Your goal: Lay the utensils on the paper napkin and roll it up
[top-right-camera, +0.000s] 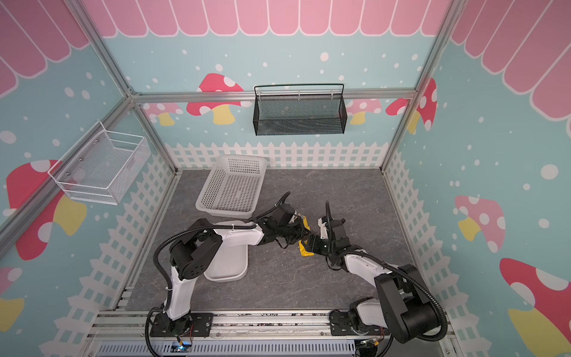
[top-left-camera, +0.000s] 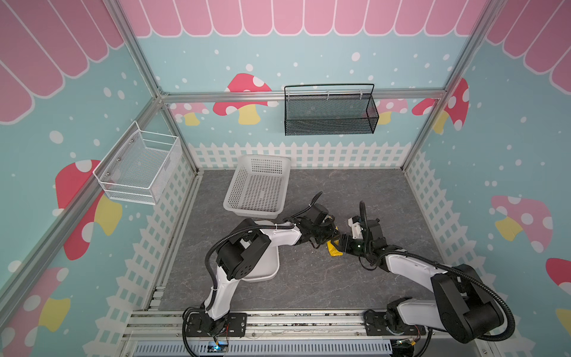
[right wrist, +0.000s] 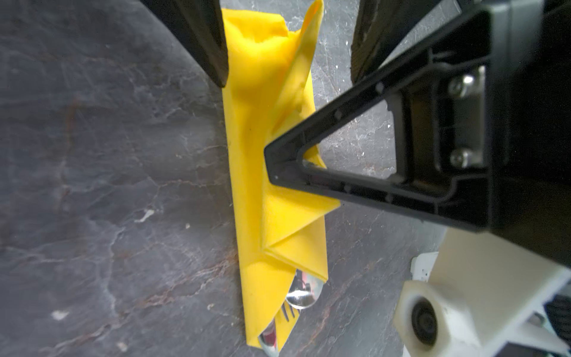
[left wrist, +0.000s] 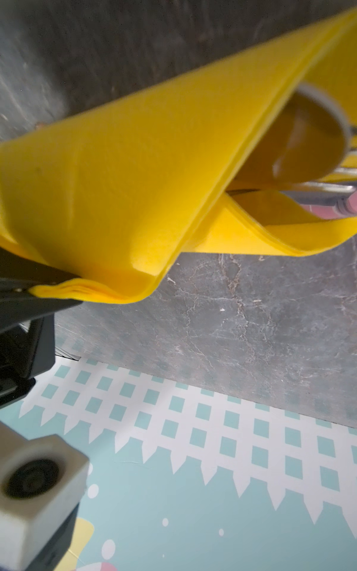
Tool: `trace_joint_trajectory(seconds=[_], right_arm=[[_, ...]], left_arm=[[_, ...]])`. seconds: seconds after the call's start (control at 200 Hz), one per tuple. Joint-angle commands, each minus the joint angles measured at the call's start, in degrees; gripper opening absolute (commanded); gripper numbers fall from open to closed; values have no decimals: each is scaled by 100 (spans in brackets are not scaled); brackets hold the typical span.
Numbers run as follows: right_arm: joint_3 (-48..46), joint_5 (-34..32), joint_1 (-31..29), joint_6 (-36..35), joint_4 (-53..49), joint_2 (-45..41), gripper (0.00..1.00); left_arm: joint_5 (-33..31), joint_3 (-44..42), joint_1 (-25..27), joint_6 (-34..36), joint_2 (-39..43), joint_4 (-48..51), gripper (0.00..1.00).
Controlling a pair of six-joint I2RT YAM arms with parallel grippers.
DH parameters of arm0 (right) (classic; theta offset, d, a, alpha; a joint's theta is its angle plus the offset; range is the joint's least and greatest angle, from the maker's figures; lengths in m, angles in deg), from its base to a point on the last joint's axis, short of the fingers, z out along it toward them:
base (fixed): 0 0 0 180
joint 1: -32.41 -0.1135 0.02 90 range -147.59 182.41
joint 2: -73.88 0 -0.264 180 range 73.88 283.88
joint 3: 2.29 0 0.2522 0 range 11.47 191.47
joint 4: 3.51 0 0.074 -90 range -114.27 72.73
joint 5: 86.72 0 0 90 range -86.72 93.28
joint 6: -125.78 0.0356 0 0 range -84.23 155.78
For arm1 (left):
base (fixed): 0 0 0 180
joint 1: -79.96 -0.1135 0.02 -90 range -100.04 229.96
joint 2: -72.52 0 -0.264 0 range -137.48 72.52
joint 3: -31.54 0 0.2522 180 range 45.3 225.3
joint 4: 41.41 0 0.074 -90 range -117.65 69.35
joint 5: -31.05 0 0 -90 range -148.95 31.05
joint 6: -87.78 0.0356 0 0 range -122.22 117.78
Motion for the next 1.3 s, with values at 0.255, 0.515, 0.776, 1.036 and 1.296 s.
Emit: trace_joint_trajectory(seconds=[0.255,0.515,0.776,1.036,1.296], right_arm=[[202,64,29,-836,281,523,68],[-17,1,26,-898,531,769,66],[-243,307,26,-712,895,750,52],[-467,425,27,-392,1295,717,41],[-635,534,34,-68,1660,749,35]], left_arm=[[-61,226,61,-94,-161,5,4],[-50,281,68,-78,-187,40,4],[-65,292,68,-39,-166,79,5],[-41,326,74,-15,-183,124,6],[0,335,77,-17,-204,132,10]])
